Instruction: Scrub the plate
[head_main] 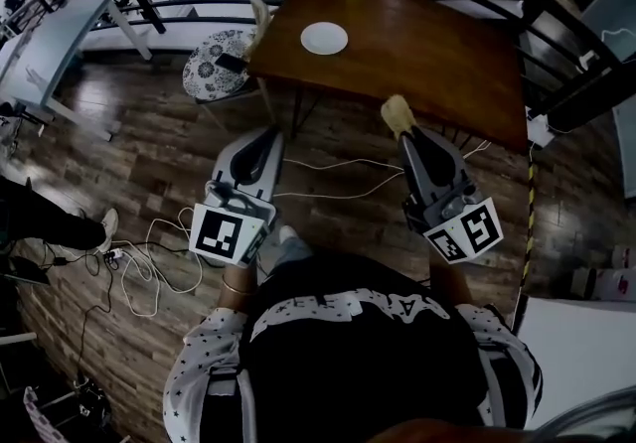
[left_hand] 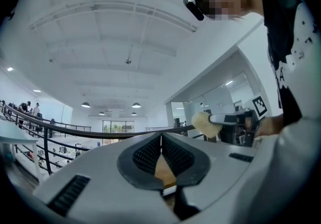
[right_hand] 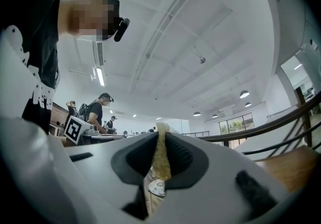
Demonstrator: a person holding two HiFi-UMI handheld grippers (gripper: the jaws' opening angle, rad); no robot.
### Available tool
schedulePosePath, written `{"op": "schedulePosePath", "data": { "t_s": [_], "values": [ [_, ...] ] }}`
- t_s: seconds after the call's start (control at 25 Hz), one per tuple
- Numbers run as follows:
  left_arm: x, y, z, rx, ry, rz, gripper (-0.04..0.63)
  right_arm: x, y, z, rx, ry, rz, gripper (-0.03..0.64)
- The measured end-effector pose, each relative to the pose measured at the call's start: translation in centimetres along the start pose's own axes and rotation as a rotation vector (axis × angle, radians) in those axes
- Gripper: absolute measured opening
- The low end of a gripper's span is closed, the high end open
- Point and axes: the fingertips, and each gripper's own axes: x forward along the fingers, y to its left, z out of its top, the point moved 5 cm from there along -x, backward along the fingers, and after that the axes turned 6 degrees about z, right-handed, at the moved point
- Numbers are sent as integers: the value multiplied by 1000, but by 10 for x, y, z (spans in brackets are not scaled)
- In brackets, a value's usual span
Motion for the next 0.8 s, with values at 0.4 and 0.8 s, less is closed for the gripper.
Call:
{"op": "schedulePosePath", "data": {
  "t_s": [0.4, 0.8],
  "values": [
    [24, 38, -3, -17, -46, -76, 15, 40, -7, -10, -2, 7, -36, 49],
    [43, 83, -12, -24, -17, -109, 15, 79, -7, -21, -3, 20, -83, 49]
  ]
}}
